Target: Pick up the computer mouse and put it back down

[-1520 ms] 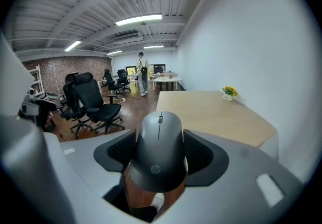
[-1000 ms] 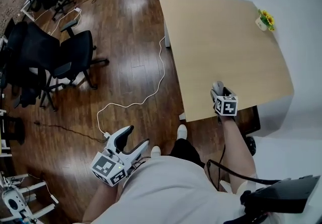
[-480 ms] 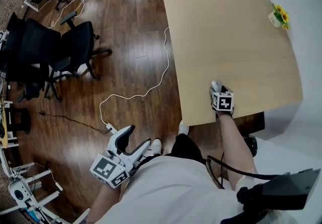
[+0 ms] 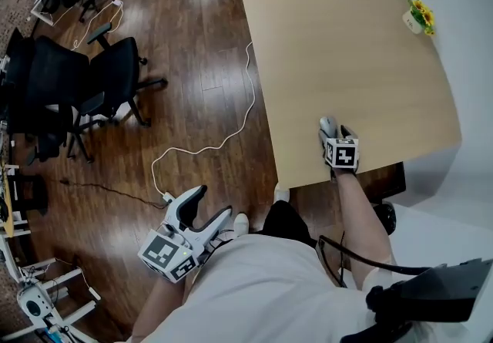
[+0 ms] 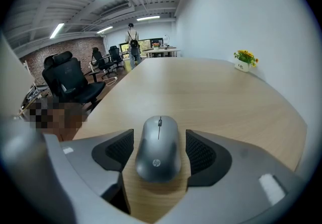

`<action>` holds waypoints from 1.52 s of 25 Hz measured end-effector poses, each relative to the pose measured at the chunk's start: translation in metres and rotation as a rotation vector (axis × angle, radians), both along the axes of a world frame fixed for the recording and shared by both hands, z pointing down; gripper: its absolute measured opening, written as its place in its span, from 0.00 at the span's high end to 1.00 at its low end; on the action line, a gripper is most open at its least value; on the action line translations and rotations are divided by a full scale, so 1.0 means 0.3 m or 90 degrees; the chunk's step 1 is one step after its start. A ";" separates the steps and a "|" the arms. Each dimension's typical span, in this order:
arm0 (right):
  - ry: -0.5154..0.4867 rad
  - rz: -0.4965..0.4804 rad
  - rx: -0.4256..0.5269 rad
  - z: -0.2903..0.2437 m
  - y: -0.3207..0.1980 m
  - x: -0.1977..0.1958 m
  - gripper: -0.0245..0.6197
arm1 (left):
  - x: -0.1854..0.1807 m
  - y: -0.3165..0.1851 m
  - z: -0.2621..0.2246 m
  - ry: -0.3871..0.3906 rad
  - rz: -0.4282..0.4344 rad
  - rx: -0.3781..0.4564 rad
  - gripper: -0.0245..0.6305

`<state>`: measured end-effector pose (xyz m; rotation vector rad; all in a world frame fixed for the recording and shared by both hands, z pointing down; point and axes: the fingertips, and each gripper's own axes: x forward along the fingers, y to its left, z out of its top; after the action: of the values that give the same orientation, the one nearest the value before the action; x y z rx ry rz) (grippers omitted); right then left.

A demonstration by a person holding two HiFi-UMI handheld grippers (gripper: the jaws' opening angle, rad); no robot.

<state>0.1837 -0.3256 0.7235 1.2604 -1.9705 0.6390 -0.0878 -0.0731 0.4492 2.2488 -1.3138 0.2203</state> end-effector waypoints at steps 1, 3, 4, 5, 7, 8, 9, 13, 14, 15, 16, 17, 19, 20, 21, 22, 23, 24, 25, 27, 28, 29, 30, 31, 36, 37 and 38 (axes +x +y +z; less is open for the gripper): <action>-0.006 0.003 0.010 -0.033 0.012 -0.001 0.45 | -0.006 0.010 -0.002 0.001 0.004 0.003 0.56; -0.020 0.009 0.034 -0.114 0.044 -0.009 0.45 | -0.019 0.032 -0.007 0.004 0.014 0.011 0.56; -0.028 0.012 0.046 -0.158 0.067 -0.017 0.45 | -0.025 0.045 -0.010 0.006 0.021 0.015 0.56; -0.037 0.015 0.058 -0.205 0.095 -0.025 0.45 | -0.030 0.059 -0.015 0.009 0.027 0.020 0.56; -0.056 0.020 0.083 -0.302 0.162 -0.039 0.44 | -0.036 0.087 -0.030 0.018 0.042 0.031 0.56; -0.064 0.020 0.095 -0.352 0.200 -0.045 0.44 | -0.035 0.100 -0.037 0.022 0.050 0.038 0.56; -0.071 0.019 0.108 -0.401 0.242 -0.050 0.44 | -0.032 0.113 -0.043 0.027 0.060 0.045 0.56; -0.081 0.016 0.149 -0.586 0.446 -0.054 0.44 | -0.016 0.177 -0.062 0.040 0.106 0.071 0.56; -0.082 0.017 0.158 -0.632 0.503 -0.052 0.44 | -0.013 0.194 -0.070 0.040 0.117 0.077 0.56; -0.082 0.019 0.166 -0.676 0.560 -0.049 0.44 | -0.010 0.212 -0.078 0.041 0.127 0.082 0.56; -0.083 0.021 0.175 -0.718 0.617 -0.045 0.44 | -0.006 0.229 -0.084 0.041 0.137 0.088 0.56; -0.084 0.023 0.182 -0.757 0.673 -0.040 0.44 | -0.001 0.246 -0.087 0.041 0.146 0.092 0.56; -0.085 0.027 0.192 -0.824 0.784 -0.032 0.44 | 0.009 0.283 -0.088 0.040 0.162 0.098 0.56; -0.085 0.027 0.195 -0.853 0.837 -0.030 0.44 | 0.014 0.302 -0.088 0.039 0.169 0.101 0.56; -0.085 0.027 0.198 -0.879 0.886 -0.030 0.44 | 0.018 0.320 -0.088 0.039 0.176 0.104 0.56; -0.084 0.026 0.201 -0.904 0.932 -0.031 0.44 | 0.022 0.338 -0.090 0.040 0.183 0.107 0.56; -0.083 0.024 0.203 -0.927 0.976 -0.033 0.44 | 0.027 0.354 -0.092 0.042 0.189 0.109 0.56; -0.081 0.021 0.205 -0.947 1.017 -0.035 0.44 | 0.031 0.369 -0.093 0.043 0.195 0.111 0.56; -0.078 0.019 0.207 -0.966 1.055 -0.038 0.44 | 0.032 0.383 -0.093 0.046 0.199 0.111 0.56; -0.075 0.018 0.208 -0.995 1.125 -0.042 0.44 | 0.033 0.407 -0.091 0.049 0.208 0.110 0.56; -0.074 0.019 0.210 -1.006 1.154 -0.042 0.44 | 0.034 0.417 -0.089 0.048 0.213 0.111 0.56; -0.074 0.022 0.211 -1.015 1.180 -0.041 0.44 | 0.036 0.425 -0.088 0.046 0.219 0.112 0.56; -0.076 0.025 0.212 -1.021 1.204 -0.039 0.44 | 0.039 0.431 -0.089 0.044 0.225 0.114 0.56; -0.079 0.029 0.213 -1.027 1.225 -0.038 0.44 | 0.043 0.435 -0.092 0.042 0.229 0.117 0.56; -0.086 0.038 0.221 -1.042 1.285 -0.027 0.44 | 0.071 0.453 -0.109 0.040 0.244 0.126 0.56; -0.086 0.039 0.224 -1.043 1.289 -0.023 0.44 | 0.077 0.455 -0.112 0.039 0.247 0.128 0.56; -0.086 0.040 0.226 -1.045 1.291 -0.021 0.44 | 0.081 0.457 -0.115 0.038 0.249 0.129 0.56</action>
<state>0.1775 0.0615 0.4100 1.5286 -2.2338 0.4242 -0.0636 0.0639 0.4148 2.6507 -0.8892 0.1607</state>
